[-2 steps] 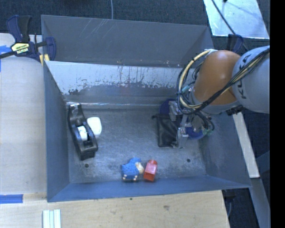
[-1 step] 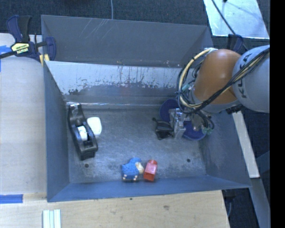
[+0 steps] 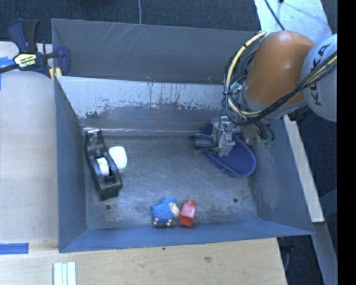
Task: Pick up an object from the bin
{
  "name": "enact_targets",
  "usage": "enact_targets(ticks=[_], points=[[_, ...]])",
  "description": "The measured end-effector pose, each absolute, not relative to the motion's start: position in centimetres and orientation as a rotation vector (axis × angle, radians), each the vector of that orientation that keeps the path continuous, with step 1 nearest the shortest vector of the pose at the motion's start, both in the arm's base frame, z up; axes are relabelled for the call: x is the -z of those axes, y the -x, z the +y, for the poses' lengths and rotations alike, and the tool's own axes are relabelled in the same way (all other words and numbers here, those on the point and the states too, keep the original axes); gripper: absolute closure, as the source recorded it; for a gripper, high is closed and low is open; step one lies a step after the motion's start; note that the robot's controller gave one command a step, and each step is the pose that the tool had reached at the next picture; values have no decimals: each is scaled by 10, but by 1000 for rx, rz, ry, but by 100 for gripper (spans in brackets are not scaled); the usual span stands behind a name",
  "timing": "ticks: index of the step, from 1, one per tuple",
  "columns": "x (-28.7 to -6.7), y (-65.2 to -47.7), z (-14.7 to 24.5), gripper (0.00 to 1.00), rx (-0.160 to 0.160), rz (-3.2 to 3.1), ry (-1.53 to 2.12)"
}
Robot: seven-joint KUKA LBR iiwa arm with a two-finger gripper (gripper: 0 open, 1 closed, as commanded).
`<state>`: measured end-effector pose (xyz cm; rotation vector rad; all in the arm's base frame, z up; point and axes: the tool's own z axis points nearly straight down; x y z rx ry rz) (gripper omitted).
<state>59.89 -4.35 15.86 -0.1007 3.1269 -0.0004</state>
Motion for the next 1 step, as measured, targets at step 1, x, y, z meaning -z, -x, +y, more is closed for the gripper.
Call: enact_targets(ticks=[1], points=[[-292,-626,-43,100,2,3125,114]])
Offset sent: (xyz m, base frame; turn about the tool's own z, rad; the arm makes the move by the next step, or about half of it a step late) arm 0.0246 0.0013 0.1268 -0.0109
